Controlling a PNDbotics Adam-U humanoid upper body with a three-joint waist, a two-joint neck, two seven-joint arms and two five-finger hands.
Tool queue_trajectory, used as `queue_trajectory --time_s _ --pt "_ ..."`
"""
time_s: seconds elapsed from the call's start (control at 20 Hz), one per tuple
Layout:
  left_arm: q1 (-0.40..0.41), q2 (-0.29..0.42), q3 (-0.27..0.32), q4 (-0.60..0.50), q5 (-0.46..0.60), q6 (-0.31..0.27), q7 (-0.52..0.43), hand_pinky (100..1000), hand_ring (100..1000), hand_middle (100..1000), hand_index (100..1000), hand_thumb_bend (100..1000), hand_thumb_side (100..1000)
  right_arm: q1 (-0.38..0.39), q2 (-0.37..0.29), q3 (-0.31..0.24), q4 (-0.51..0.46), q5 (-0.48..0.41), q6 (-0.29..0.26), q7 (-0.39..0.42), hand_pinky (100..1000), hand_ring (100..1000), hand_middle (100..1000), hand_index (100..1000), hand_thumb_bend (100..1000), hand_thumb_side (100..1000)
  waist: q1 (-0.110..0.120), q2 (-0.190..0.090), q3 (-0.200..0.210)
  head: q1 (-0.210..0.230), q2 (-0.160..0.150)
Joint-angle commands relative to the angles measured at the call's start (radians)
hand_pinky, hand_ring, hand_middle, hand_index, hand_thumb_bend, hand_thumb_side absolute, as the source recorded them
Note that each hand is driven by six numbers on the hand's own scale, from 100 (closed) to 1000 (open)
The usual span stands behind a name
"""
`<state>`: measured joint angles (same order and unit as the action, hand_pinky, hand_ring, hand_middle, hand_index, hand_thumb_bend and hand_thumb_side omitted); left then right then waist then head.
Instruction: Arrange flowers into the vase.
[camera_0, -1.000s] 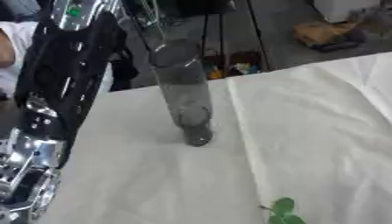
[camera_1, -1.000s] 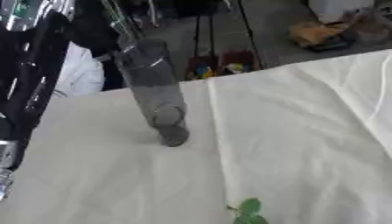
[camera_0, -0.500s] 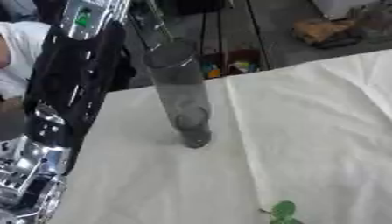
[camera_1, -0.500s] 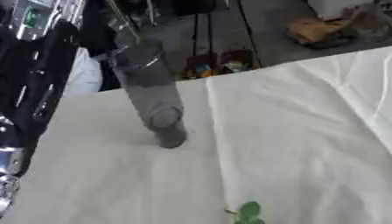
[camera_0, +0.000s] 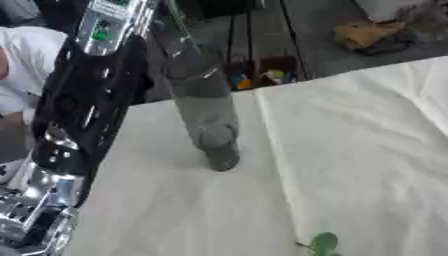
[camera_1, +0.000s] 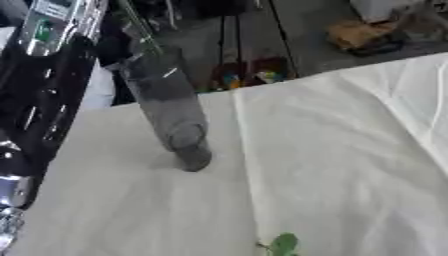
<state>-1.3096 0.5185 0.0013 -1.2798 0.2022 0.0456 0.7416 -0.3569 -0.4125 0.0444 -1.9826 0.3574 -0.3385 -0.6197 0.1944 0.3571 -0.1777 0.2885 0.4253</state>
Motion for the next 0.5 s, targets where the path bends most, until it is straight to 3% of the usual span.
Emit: queue_trajectory --time_s 0.05,0.5 --pt "-0.009 0.014 0.007 -0.019 -0.005 -0.005 0.003 100 100 100 100 100 520 -0.013 -0.02 0.0 -0.017 -0.01 -0.001 0.005 652 648 502 646 100 987 -0.008 -0.017 -0.001 -0.001 -0.014" --pt "0.012 0.009 0.0 -0.026 0.009 0.006 0.012 100 100 100 100 100 530 -0.016 -0.018 -0.002 -0.017 -0.015 0.0 0.007 653 649 500 647 100 987 -0.007 -0.011 -0.006 -0.004 -0.009"
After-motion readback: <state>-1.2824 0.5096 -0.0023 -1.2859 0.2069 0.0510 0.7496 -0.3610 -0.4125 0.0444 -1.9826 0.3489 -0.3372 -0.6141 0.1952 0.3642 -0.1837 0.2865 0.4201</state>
